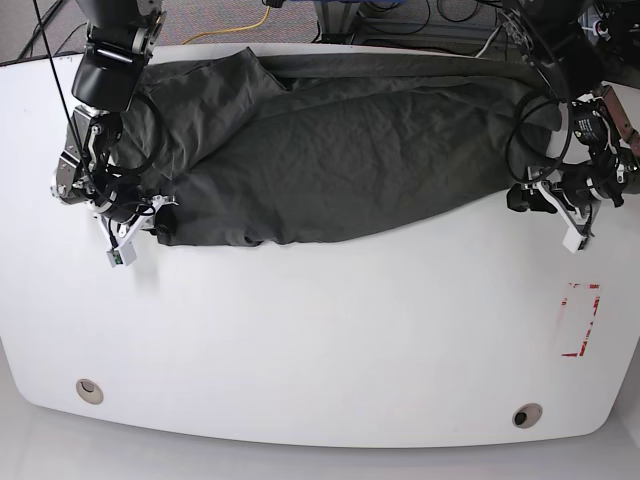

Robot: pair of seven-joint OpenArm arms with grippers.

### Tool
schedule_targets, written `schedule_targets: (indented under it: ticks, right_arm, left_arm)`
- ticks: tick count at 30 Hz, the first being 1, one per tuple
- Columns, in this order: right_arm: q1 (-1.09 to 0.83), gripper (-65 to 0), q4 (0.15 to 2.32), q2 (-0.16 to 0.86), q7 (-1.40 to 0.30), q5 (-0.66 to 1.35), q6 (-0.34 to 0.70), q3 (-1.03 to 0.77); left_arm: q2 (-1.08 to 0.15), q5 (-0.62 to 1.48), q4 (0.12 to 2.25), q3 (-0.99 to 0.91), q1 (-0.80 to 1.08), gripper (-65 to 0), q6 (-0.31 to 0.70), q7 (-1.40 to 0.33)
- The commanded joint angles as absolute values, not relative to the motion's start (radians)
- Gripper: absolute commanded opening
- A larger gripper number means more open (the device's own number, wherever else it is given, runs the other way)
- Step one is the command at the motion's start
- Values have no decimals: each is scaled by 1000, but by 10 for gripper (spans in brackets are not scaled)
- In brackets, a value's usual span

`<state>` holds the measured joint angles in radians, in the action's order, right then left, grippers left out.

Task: Layout the t-shirt on the table in an organized manner, then fold the t-shirt properly
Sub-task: 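Lower the left gripper toward the shirt side and reach for the fabric, then grasp the shirt side fabric with the left gripper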

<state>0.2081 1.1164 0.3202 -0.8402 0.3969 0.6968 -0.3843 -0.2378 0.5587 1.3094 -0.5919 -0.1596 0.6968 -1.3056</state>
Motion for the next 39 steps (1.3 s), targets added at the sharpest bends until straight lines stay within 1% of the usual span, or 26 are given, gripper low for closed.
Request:
schedule_targets:
  ticks: [1,9,12,22,27,34,39]
  right_arm:
    - [220,-561,1125,331,-858,387,698,-384]
    - [220,-561,1125,331,-858,387,698,-384]
    - [220,-561,1125,331,-858,387,698,-384]
    - [220,-561,1125,332,-858,387,698,-384]
    - [220,-561,1125,332,-858,387,698,-384]
    - [220,-561,1125,332,-858,387,698,-384]
    - [220,-561,1125,332,-858,387,698,-384]
  left_arm:
    - [-257,552,1288,-545,-194,-242,698,-1290]
    - [-257,533,1274,-421,-200,-242,698,-1293]
    - [-257,532,1276,-381,-200,-242,698,-1322]
    - [-257,535,1285,-320,-197,-242,698,-1396]
    - [-257,535,1359,-291,-153,-242,698,-1396]
    - [-259,535,1477,-137,-107,-242,698,-1396]
    - [-259,533,1555,-124,-85,-242,698,-1396]
